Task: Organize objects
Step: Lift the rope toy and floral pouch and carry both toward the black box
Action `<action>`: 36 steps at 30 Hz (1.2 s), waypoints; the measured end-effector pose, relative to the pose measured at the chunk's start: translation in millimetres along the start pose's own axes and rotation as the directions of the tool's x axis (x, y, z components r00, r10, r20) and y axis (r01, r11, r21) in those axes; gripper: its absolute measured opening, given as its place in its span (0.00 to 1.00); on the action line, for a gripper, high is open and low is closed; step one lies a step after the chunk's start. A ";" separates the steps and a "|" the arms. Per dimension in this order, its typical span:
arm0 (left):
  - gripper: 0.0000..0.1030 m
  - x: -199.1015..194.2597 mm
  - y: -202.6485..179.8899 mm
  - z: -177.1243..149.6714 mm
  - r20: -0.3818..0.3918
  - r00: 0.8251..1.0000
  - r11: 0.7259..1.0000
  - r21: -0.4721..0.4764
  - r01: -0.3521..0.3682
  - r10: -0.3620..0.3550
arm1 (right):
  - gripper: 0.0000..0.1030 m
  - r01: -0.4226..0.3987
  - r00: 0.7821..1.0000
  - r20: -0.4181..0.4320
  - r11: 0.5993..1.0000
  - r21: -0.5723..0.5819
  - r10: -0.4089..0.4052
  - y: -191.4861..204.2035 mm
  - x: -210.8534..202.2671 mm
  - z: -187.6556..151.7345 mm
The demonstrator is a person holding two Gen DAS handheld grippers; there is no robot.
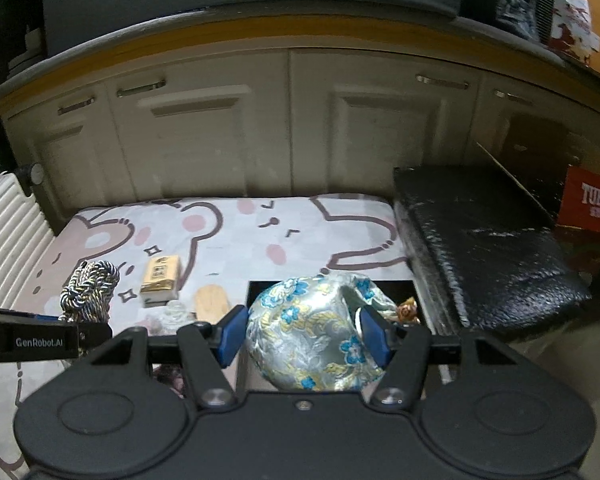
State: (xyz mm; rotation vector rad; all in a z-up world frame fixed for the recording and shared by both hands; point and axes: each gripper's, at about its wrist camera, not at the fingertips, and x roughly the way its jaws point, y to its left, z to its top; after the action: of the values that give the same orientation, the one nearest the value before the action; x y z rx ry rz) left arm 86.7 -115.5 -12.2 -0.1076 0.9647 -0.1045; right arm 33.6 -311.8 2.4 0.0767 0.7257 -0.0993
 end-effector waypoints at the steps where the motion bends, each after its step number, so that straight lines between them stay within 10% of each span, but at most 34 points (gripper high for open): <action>1: 0.30 1.2 -2.7 0.5 -0.003 1.000 1.000 0.004 0.002 -0.002 | 0.60 0.004 1.000 -0.001 1.000 0.003 -0.004 -3.1 0.4 -0.6; 36: 0.30 61.7 -70.0 1.8 -0.145 0.977 0.987 0.024 0.160 -0.155 | 0.60 0.068 0.993 -0.095 0.997 0.032 -0.065 -57.3 31.4 -20.7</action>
State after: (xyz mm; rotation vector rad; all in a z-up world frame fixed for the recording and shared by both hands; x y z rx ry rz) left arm 120.2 -193.1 -51.7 -0.1450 1.0960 -0.2782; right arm 36.7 -368.5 -35.9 0.0917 0.8205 -0.1733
